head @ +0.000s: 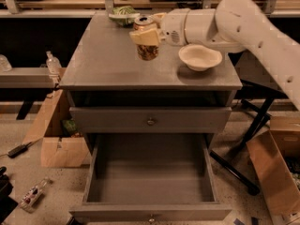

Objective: Place orange can into middle drawer

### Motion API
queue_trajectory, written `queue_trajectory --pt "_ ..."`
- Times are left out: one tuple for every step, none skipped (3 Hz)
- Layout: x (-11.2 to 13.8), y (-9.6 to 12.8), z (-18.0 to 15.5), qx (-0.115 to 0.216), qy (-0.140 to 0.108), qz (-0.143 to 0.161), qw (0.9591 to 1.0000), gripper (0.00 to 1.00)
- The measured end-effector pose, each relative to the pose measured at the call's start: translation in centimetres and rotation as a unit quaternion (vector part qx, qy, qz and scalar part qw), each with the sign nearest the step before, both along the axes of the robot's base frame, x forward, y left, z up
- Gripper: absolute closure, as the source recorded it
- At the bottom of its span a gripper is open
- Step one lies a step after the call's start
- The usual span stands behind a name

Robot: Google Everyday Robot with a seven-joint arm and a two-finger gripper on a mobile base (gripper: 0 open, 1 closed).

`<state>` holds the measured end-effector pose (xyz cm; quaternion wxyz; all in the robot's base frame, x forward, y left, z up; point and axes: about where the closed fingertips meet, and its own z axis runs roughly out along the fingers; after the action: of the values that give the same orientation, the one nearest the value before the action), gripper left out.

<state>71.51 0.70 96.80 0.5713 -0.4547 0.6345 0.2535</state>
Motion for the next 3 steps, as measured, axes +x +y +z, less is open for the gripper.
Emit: queue_trajectory --pt "-4.8 -1.8 0.3 -0.034 -0.015 0.055 0.9978 1.00" --pt "-8.3 -4.1 -1.0 -0.049 -0.010 0.113 0.9924 1.00" --pt "-9.7 -3.8 -1.6 -0.056 -0.001 0.138 0.9888 1.00"
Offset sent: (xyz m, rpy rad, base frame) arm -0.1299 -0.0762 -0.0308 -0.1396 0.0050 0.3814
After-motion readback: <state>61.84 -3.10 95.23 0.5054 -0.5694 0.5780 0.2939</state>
